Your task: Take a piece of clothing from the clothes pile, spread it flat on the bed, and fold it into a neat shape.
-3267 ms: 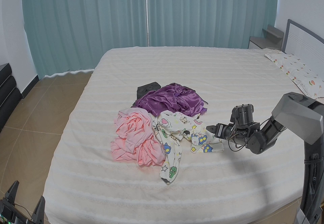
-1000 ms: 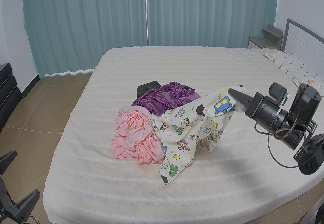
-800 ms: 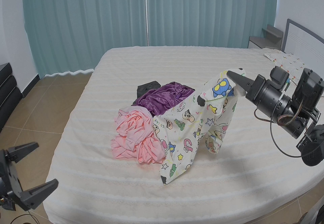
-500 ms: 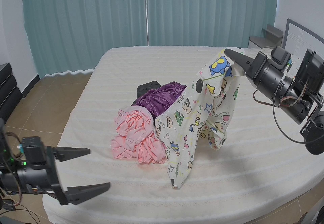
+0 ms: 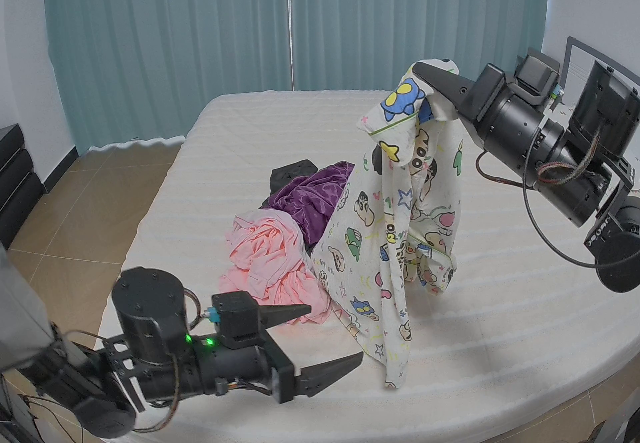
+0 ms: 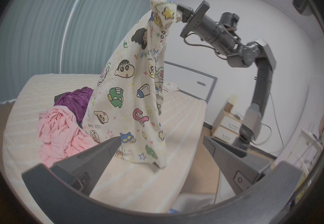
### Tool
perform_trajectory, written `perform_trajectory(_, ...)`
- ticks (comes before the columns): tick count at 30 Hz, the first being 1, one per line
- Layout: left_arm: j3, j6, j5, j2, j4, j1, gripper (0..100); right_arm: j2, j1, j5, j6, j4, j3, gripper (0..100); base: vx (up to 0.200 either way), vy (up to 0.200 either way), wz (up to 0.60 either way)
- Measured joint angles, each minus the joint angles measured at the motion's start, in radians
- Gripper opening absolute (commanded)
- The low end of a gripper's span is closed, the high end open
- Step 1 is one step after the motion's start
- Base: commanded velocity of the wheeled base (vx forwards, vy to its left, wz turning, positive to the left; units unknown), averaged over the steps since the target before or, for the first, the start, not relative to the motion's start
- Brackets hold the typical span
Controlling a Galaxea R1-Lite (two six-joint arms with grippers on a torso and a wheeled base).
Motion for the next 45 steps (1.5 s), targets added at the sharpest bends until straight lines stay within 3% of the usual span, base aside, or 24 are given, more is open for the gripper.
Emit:
perform_trajectory(8, -0.029, -0.112, 0.216, 0.183, -0.172, -0.113, 100, 0.073, 0.054, -0.091, -0.003, 0.059, -0.106, 0, 0.000, 0.000, 0.00)
perform_trajectory(12, -0.076, -0.122, 0.299, 0.243, -0.187, -0.126, 100, 0.096, 0.061, -0.109, -0.003, 0.067, -0.125, 0, 0.000, 0.000, 0.00)
perform_trajectory(18, -0.163, -0.112, 0.497, 0.343, -0.234, -0.108, 100, 0.106, 0.065, -0.112, -0.002, 0.069, -0.127, 0, 0.000, 0.000, 0.00)
perform_trajectory(23, -0.156, -0.073, 0.512, 0.388, -0.246, -0.066, 100, 0.102, 0.065, -0.112, -0.001, 0.069, -0.118, 0, 0.000, 0.000, 0.00)
perform_trajectory(28, -0.097, -0.054, 0.442, 0.396, -0.246, -0.011, 100, 0.094, 0.064, -0.110, -0.001, 0.070, -0.106, 0, 0.000, 0.000, 0.00)
perform_trajectory(33, -0.060, -0.043, 0.297, 0.382, -0.246, 0.063, 100, 0.087, 0.064, -0.105, -0.001, 0.070, -0.099, 0, 0.000, 0.000, 0.00)
perform_trajectory(39, -0.043, -0.027, 0.049, 0.373, -0.246, 0.142, 100, 0.078, 0.064, -0.102, 0.000, 0.070, -0.095, 0, 0.000, 0.000, 0.00)
perform_trajectory(45, -0.076, -0.022, -0.092, 0.413, -0.246, 0.182, 100, 0.072, 0.074, -0.100, 0.003, 0.070, -0.093, 0, 0.000, 0.000, 0.00)
